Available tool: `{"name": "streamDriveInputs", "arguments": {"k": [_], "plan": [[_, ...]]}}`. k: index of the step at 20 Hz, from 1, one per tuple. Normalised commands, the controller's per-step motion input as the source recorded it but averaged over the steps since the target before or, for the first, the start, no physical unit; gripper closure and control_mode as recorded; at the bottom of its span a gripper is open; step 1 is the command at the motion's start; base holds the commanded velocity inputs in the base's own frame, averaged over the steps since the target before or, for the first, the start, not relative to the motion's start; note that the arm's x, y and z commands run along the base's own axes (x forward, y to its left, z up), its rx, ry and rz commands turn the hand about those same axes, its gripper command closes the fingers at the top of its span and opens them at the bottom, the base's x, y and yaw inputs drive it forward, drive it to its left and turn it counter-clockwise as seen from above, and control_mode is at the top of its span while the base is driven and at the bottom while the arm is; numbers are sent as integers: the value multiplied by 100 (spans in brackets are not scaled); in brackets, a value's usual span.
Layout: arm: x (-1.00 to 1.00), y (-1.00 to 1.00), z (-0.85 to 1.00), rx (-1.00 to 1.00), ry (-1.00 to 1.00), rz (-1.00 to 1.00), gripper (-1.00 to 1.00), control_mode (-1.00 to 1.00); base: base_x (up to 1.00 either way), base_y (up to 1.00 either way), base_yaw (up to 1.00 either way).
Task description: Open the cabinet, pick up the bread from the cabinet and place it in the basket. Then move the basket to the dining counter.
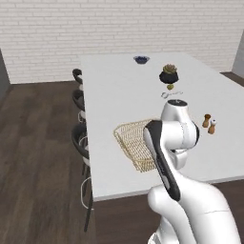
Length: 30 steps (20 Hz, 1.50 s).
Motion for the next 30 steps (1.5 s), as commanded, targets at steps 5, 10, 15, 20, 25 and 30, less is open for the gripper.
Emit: {"name": "streamDriveInputs", "arguments": {"k": [5,10,15,20,25,30], "plan": [[100,0,-2,0,29,4,100,-100,0,0,0],[100,-14,-6,0,12,1,100,-100,0,0,0],[100,-24,-44,0,17,2,100,-100,0,0,0],[84,-21,-67,0,13,3,100,-100,0,0,0],[42,-5,-87,0,1,1,100,-100,0,0,0],[63,-6,-44,0,3,0,100,-100,0,0,0]]}}
